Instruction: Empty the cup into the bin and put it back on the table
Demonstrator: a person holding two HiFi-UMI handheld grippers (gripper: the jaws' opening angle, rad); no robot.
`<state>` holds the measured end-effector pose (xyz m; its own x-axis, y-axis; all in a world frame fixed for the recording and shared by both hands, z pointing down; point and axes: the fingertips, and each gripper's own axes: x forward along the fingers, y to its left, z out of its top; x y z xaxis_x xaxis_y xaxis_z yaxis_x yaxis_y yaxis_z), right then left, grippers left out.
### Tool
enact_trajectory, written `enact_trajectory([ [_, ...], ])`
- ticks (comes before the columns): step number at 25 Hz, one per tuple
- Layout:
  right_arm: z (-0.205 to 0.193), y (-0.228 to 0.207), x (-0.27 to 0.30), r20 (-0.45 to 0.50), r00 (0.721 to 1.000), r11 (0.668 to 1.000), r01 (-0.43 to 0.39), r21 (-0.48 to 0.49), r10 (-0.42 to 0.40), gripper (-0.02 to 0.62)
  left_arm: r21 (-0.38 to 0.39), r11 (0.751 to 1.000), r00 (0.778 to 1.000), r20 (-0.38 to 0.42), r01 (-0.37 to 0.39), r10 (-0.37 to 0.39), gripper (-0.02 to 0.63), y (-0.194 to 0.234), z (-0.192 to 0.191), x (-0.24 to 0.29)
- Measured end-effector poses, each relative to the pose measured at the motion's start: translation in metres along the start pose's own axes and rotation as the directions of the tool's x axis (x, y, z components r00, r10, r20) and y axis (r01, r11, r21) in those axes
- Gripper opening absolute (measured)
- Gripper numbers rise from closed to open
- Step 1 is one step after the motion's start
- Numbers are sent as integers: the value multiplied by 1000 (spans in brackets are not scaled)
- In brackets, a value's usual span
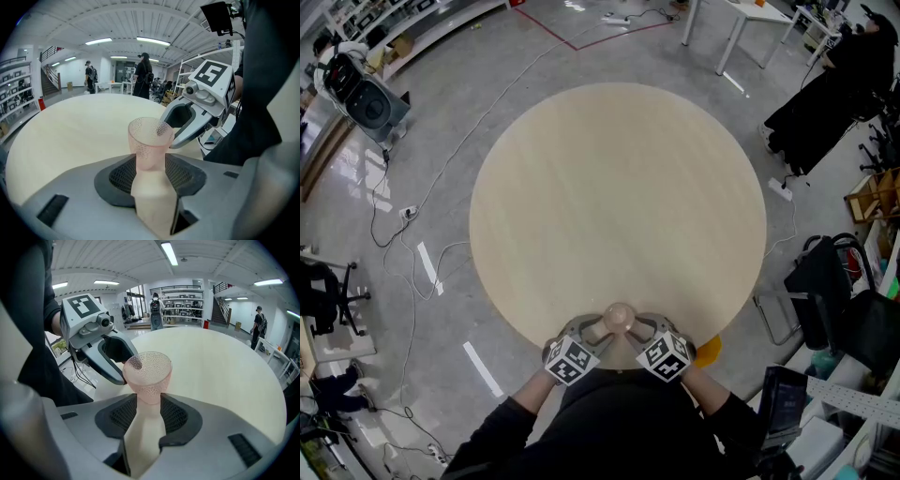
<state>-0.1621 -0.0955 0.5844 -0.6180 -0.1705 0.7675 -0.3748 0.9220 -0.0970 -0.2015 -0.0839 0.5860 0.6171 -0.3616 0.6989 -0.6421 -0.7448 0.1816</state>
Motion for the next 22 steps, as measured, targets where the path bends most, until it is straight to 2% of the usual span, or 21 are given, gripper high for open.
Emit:
enact_trajectory([
  [7, 1, 1, -1, 17, 999, 999, 28, 36, -28, 164, -87, 996, 999, 8, -32, 33, 207, 1, -8, 1],
  [10, -3, 3, -8, 19, 999, 997, 46, 62, -48, 165, -113, 993, 999, 37, -23, 27, 207, -4, -9, -7],
  [17, -18, 15, -20, 23, 994, 982, 103, 155, -108, 164, -129, 991, 997, 71, 25, -16, 207, -21, -17, -33],
  [22, -17, 23, -34, 69, 979, 955, 168, 245, -189, 164, -103, 992, 988, 139, 75, -61, 207, -46, -9, -43],
])
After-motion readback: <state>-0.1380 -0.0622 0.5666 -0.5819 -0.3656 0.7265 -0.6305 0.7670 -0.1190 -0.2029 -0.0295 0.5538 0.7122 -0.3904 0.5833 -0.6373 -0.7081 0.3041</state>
